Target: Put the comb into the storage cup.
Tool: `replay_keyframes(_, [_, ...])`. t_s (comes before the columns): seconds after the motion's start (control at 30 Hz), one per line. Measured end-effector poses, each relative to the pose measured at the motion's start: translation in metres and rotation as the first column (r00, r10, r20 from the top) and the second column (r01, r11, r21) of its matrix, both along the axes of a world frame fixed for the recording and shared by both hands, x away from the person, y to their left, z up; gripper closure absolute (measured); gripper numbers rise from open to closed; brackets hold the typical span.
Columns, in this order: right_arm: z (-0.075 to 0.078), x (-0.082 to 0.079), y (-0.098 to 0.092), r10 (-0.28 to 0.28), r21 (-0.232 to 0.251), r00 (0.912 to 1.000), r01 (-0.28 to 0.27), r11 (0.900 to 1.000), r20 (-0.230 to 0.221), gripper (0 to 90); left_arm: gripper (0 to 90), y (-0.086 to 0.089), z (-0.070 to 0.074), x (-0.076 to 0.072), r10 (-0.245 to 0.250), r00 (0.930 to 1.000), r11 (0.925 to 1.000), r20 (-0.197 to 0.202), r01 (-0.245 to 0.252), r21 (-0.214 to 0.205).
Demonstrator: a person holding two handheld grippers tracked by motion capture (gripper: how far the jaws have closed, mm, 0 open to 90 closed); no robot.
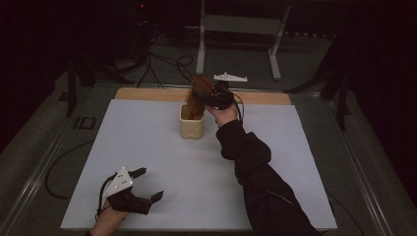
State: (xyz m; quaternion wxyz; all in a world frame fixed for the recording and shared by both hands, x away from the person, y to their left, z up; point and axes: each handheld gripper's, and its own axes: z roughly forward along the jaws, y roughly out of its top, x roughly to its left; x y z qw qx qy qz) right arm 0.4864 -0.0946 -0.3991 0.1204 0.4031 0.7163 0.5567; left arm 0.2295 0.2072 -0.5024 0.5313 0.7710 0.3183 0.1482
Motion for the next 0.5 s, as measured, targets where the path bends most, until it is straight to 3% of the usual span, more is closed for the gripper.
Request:
replay_keyframes(0.27, [-0.0042, 0.0048, -0.0102, -0.007, 0.006, 0.9996, 0.007, 1.0000, -0.029, 43.2, 0.0, 0.0012, 0.0002, 0.0003, 0.007, 1.0000, 0.9999, 0.003, -0.007, -0.007])
replay_keyframes(0.43, [-0.0031, 0.0036, -0.0094, -0.004, -0.017, 0.9999, 0.004, 0.9998, -0.010, 39.5, 0.0, 0.0015, 0.0005, -0.0001, 0.007, 1.0000, 0.9999, 0.005, -0.007, -0.011])
replay_keyframes(0.5, [-0.0020, 0.0028, -0.0093, 0.004, -0.035, 1.0000, -0.003, 0.9994, 0.005, 32.2, 0.0, 0.0014, 0.0005, -0.0003, 0.006, 1.0000, 1.0000, 0.006, -0.006, -0.008])
